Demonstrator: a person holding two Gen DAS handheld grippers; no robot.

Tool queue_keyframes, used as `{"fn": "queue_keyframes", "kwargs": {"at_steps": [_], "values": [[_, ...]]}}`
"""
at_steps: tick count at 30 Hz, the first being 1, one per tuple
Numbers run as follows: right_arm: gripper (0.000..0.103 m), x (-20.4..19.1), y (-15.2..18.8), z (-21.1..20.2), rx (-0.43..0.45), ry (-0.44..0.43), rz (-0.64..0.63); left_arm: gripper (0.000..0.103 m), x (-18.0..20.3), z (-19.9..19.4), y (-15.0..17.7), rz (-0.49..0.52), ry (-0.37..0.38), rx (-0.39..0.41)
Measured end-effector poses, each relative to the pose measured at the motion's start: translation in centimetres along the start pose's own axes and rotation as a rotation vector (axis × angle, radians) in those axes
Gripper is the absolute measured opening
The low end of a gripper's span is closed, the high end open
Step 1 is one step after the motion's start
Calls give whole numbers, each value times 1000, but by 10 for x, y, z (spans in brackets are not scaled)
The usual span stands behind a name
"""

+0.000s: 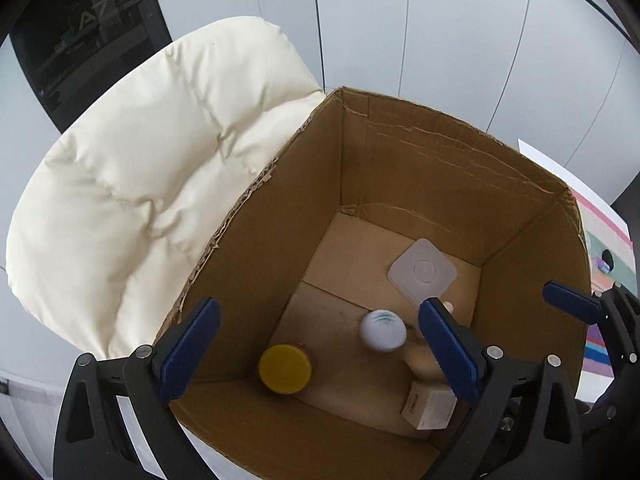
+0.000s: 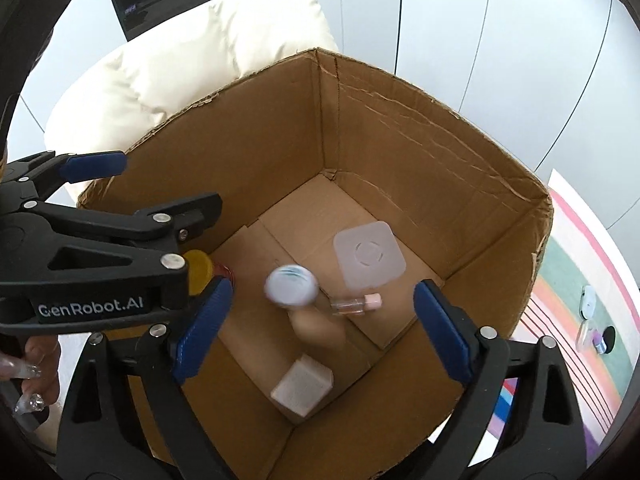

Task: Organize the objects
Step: 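Open both tools to drop the compact and sponge into the box, then withdraw both tools from the box back toward the cloth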

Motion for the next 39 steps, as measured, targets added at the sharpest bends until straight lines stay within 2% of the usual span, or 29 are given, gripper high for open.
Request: {"fn": "queue_keyframes", "kwargs": {"at_steps": [3, 8, 15, 23, 31, 39], "values": [[94, 2, 1, -3, -2, 0, 13, 100, -3, 3, 1, -27, 29, -19], [94, 3, 3, -4, -1, -1, 20, 100, -6, 2, 2, -45, 27, -24], [94, 5, 5, -7, 5, -6, 32, 100, -1, -6, -1, -14, 4, 8], [94, 16, 10, -18, 4, 6, 75, 100, 0, -14, -1, -14, 13, 3], [94, 12, 24, -50, 23, 11, 91, 100, -8, -54, 7, -23, -12, 48], [94, 0, 46, -89, 52, 6, 79, 100, -9, -91, 44, -25, 11, 49]]}}
Point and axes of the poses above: each gripper's, at about its wrist camera, not at the fingertips, and z roughly the way its jaws point, x to its right, y to its underside, the point moved 6 cm from there along z, roughly the way its jaws point, and after that the axes turned 9 degrees about z, right-handed, at the moved point
